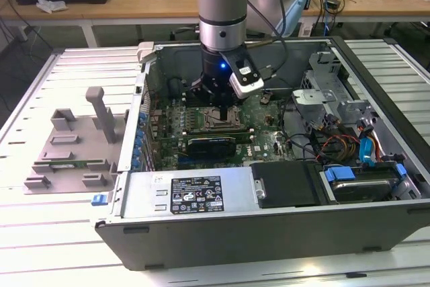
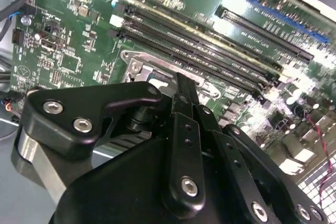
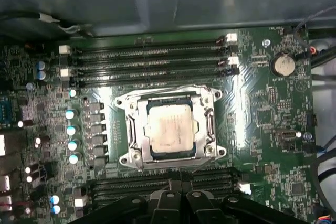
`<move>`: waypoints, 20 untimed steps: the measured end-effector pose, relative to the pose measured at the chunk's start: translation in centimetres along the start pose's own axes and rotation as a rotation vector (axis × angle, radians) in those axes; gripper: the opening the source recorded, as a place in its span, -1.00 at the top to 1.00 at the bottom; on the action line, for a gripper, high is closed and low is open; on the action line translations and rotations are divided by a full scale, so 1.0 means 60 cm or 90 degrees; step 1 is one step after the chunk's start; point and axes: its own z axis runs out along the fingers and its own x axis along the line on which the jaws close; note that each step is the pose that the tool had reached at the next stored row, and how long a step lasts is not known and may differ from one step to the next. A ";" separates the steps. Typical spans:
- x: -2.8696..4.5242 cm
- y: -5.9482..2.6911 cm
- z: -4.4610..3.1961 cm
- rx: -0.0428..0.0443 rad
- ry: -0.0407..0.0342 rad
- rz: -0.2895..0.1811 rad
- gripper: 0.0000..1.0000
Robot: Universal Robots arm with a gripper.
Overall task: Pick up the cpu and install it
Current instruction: 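Install the second cpu locking lever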
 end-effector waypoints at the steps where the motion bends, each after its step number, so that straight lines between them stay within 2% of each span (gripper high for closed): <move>1: 0.000 -0.004 0.000 -0.0001 0.0000 -0.001 0.79; 5: 0.002 -0.011 0.003 -0.0007 -0.0001 -0.015 0.79; 6: 0.002 -0.012 0.004 -0.0012 -0.0001 -0.031 0.79; 7: 0.005 -0.012 0.005 -0.0013 -0.0001 -0.034 0.79; 10: 0.018 -0.013 0.011 -0.0015 -0.0002 -0.035 0.79; 12: 0.028 -0.014 0.020 -0.0015 -0.0005 -0.036 0.79; 14: 0.034 -0.014 0.026 -0.0030 -0.0007 -0.039 0.79; 20: 0.047 -0.018 0.030 -0.0059 -0.0011 -0.061 0.79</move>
